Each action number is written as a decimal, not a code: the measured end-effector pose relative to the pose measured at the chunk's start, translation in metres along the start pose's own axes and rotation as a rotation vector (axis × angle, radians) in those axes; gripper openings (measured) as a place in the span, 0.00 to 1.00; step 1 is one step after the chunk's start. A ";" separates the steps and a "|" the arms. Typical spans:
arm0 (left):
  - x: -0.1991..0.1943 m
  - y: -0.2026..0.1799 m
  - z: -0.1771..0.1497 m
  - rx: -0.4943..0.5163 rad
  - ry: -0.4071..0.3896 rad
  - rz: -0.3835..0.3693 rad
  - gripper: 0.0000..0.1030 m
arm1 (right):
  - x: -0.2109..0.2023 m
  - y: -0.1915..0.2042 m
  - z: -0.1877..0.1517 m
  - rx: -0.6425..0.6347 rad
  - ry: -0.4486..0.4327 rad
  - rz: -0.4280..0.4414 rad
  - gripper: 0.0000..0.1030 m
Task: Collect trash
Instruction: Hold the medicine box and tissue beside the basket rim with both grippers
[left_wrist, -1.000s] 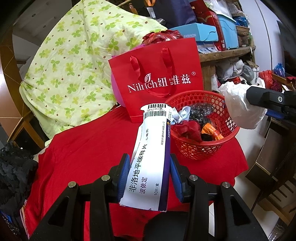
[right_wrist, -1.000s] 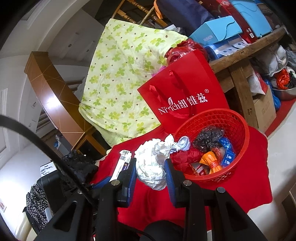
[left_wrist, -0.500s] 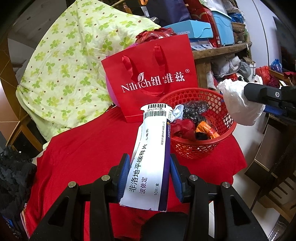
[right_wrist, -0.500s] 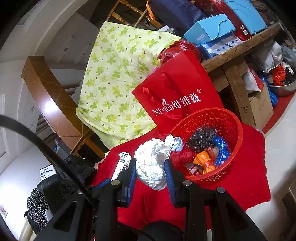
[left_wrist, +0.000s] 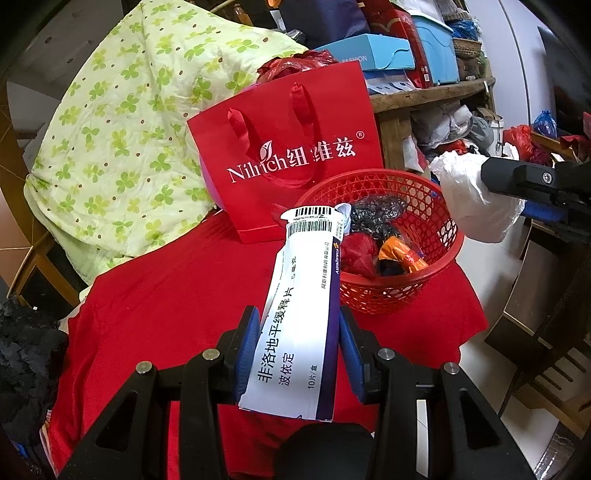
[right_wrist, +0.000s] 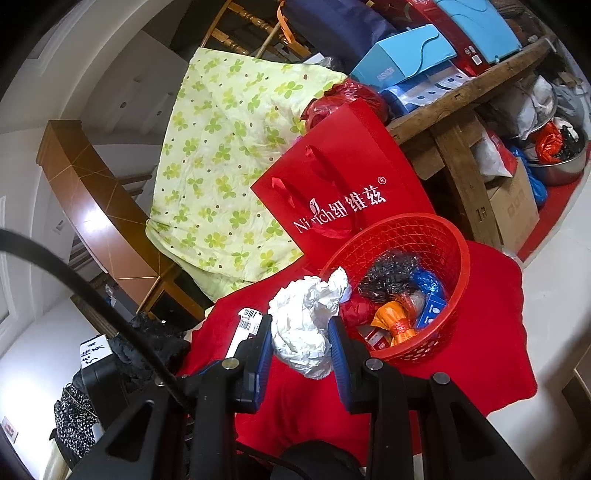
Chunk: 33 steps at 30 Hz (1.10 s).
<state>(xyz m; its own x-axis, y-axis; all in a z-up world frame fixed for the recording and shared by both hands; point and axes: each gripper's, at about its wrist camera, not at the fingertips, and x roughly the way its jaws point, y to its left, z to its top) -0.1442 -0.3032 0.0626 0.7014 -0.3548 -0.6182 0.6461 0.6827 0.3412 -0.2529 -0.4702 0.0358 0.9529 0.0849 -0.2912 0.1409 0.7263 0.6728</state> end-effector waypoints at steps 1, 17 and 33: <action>0.000 0.000 0.000 -0.001 0.002 -0.003 0.44 | 0.000 0.000 0.000 0.002 0.001 0.000 0.31; 0.010 -0.003 -0.005 -0.006 0.021 -0.022 0.43 | 0.013 -0.004 -0.003 0.006 0.028 -0.013 0.31; 0.025 -0.002 -0.012 -0.009 0.058 -0.037 0.43 | 0.027 -0.011 -0.008 0.026 0.060 -0.023 0.31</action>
<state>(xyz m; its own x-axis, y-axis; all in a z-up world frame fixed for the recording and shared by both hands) -0.1317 -0.3058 0.0373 0.6586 -0.3426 -0.6700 0.6682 0.6758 0.3112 -0.2311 -0.4708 0.0152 0.9317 0.1093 -0.3463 0.1702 0.7109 0.6824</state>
